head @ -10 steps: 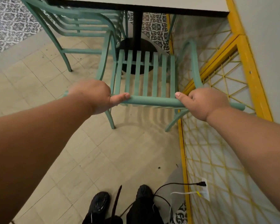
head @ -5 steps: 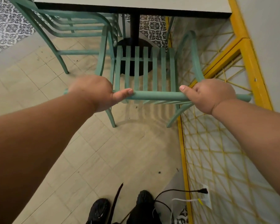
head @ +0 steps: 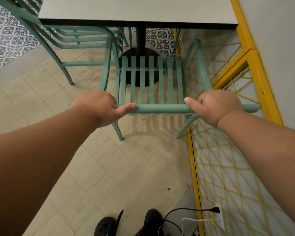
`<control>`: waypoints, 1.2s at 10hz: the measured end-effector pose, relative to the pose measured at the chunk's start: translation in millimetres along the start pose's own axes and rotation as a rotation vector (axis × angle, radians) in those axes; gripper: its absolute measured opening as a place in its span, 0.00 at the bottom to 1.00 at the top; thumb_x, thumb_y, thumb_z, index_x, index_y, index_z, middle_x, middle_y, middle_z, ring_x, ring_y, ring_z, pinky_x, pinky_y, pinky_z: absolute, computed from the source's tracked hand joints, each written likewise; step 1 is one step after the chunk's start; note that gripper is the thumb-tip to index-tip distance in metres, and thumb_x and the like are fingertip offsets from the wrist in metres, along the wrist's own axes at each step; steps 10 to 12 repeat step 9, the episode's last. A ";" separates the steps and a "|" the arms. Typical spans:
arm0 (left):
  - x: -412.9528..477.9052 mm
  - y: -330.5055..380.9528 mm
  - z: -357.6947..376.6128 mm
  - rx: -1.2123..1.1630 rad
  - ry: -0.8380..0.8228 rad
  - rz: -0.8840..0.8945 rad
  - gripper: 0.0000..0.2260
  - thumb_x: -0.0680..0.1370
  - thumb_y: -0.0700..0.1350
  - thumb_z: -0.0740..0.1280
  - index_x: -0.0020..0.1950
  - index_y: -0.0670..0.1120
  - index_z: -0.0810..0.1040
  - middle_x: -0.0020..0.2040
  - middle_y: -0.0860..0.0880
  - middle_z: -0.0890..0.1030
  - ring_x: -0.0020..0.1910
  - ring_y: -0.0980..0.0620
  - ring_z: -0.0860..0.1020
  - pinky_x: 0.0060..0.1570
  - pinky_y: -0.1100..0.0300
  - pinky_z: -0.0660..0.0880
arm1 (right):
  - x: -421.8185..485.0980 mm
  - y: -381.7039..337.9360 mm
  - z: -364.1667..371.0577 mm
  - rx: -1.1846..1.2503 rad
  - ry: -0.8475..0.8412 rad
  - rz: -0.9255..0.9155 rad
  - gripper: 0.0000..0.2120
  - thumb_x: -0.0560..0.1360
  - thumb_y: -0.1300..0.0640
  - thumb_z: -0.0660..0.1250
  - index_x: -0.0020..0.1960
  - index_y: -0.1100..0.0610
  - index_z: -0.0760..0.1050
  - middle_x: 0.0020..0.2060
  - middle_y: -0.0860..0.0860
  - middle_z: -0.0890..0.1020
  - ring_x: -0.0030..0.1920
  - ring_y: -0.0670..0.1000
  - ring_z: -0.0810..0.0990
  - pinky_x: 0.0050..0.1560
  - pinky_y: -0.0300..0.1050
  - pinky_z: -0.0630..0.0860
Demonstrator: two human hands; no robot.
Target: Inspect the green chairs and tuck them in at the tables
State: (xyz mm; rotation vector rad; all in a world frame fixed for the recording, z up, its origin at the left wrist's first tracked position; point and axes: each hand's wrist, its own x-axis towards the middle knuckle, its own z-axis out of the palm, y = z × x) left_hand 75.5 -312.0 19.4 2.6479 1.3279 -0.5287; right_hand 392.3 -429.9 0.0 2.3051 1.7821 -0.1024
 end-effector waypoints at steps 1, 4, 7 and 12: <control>0.4 -0.3 -1.1 -0.036 -0.019 -0.028 0.48 0.65 0.84 0.34 0.35 0.50 0.80 0.31 0.50 0.79 0.31 0.51 0.78 0.30 0.55 0.78 | -0.6 -0.8 -3.6 0.020 -0.024 0.017 0.45 0.73 0.22 0.35 0.39 0.50 0.82 0.31 0.50 0.79 0.35 0.53 0.77 0.34 0.46 0.69; 1.8 -5.4 -4.3 -0.148 -0.116 -0.032 0.47 0.67 0.82 0.38 0.59 0.53 0.83 0.42 0.50 0.82 0.42 0.51 0.79 0.38 0.56 0.75 | -7.9 -30.0 -32.2 0.055 -0.198 0.229 0.28 0.83 0.37 0.45 0.63 0.51 0.78 0.57 0.55 0.78 0.64 0.60 0.72 0.65 0.61 0.65; 39.7 -7.9 -149.6 -0.053 0.027 0.399 0.35 0.78 0.72 0.52 0.82 0.57 0.59 0.80 0.49 0.66 0.77 0.45 0.65 0.74 0.43 0.65 | -63.4 -16.0 -150.9 0.258 0.172 0.523 0.21 0.82 0.40 0.57 0.57 0.55 0.79 0.54 0.57 0.82 0.58 0.63 0.79 0.54 0.55 0.73; 34.1 56.3 -286.6 0.061 0.330 0.694 0.32 0.80 0.66 0.56 0.82 0.59 0.55 0.79 0.51 0.67 0.77 0.46 0.64 0.72 0.47 0.64 | -148.6 27.3 -254.6 0.178 0.394 0.790 0.24 0.83 0.41 0.58 0.69 0.56 0.76 0.64 0.57 0.81 0.66 0.63 0.76 0.66 0.58 0.73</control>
